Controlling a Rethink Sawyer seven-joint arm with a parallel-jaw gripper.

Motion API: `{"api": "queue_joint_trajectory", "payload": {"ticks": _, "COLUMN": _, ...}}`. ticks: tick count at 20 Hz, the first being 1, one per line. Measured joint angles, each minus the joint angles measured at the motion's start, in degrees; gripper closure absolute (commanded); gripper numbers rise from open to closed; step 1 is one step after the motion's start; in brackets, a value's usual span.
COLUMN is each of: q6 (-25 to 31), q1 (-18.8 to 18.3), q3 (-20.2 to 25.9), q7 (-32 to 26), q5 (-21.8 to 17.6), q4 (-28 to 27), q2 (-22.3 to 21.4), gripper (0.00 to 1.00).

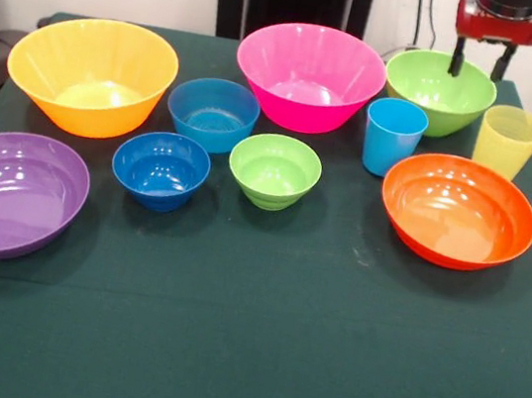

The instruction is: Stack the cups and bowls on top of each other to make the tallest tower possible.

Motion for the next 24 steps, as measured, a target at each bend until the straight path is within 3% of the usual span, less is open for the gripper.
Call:
{"api": "queue_joint_trajectory", "payload": {"ticks": 14, "q6": 0.0, "q1": -2.4, "q3": -0.5, "q7": 0.0, "q5": -0.6, "q4": -5.8, "q2": 3.5, "gripper": 0.0}}
{"api": "queue_joint_trajectory", "payload": {"ticks": 24, "q6": 0.0, "q1": -5.9, "q3": -0.5, "q7": 0.0, "q5": -4.0, "q4": -5.0, "q2": 2.1, "gripper": 0.0}}
